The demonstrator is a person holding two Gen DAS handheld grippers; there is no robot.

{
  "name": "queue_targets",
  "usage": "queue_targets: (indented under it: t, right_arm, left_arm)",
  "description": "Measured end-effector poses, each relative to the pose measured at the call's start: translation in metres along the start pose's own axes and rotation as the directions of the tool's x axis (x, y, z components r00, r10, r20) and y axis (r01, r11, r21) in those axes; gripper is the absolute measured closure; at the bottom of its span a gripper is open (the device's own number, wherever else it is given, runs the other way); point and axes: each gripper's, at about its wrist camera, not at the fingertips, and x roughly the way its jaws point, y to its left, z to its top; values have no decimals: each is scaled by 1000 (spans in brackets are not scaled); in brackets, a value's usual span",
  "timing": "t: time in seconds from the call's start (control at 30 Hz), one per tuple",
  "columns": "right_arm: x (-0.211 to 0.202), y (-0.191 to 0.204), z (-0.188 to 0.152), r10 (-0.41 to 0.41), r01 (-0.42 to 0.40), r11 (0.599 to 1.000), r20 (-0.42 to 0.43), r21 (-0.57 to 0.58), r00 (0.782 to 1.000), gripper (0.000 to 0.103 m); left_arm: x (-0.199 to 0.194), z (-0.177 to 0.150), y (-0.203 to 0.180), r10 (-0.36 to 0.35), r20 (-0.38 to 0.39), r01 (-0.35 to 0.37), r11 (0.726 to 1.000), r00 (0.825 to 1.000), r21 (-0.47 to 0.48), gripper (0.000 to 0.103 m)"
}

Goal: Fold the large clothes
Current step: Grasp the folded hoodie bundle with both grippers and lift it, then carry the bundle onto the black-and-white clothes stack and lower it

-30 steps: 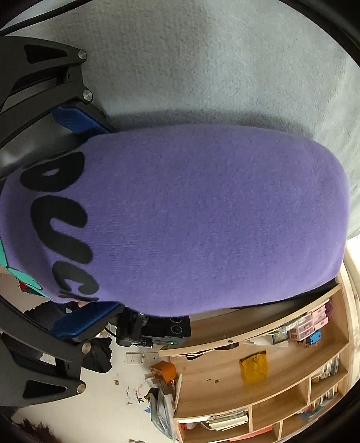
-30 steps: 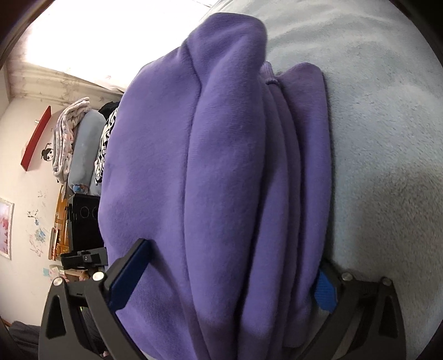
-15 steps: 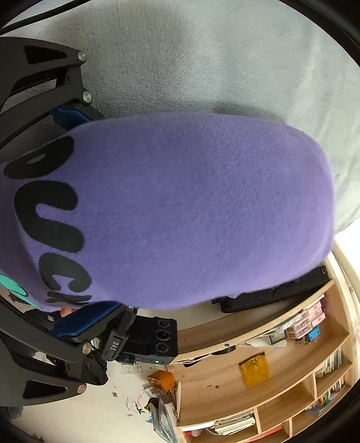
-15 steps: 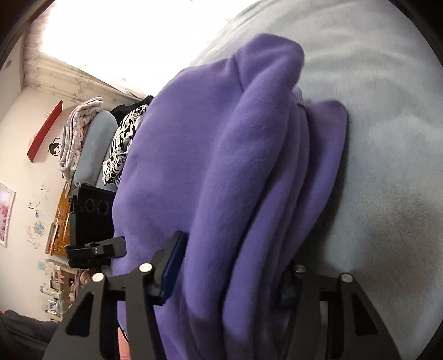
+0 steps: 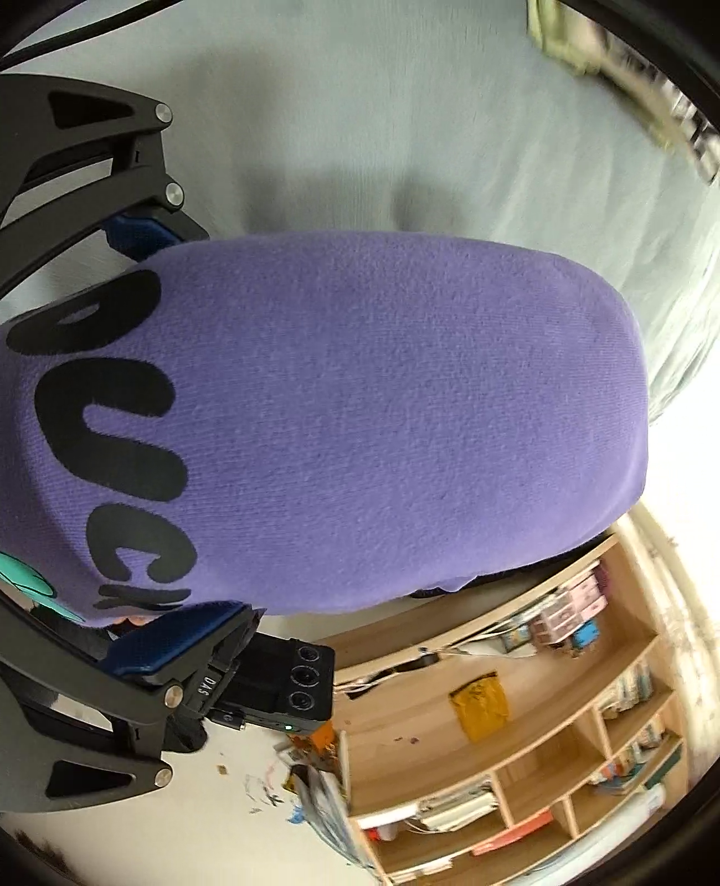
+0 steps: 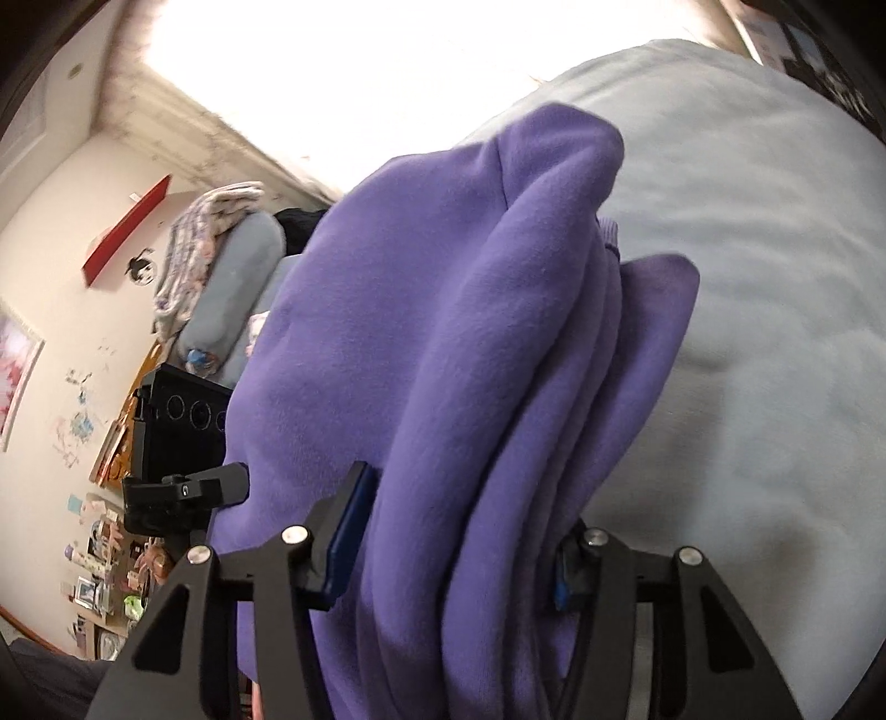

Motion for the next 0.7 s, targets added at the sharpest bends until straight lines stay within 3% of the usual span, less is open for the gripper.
queue_targets:
  t: [0.17,0.33,0.57,0.7]
  right_arm:
    - [25,67,7,68,-67,996,18,-52,997,50]
    - [65,127,29,148,-145,986,24,-87,989,50]
    - [136,206,92,231,-224,965,36,-135,972,50]
    - [171,229,126,261,-253,956,43,-148,964,50]
  left_arm:
    - [-72,12,-9,34,60,-35,999,998,11,0]
    - [-155,42,-12,111,125,-118,992,986,45,0]
    - [-252,109,13,163,211,-181,981,964,70,0]
    - [-299,147,45,179,232,-202,976,956,80,0]
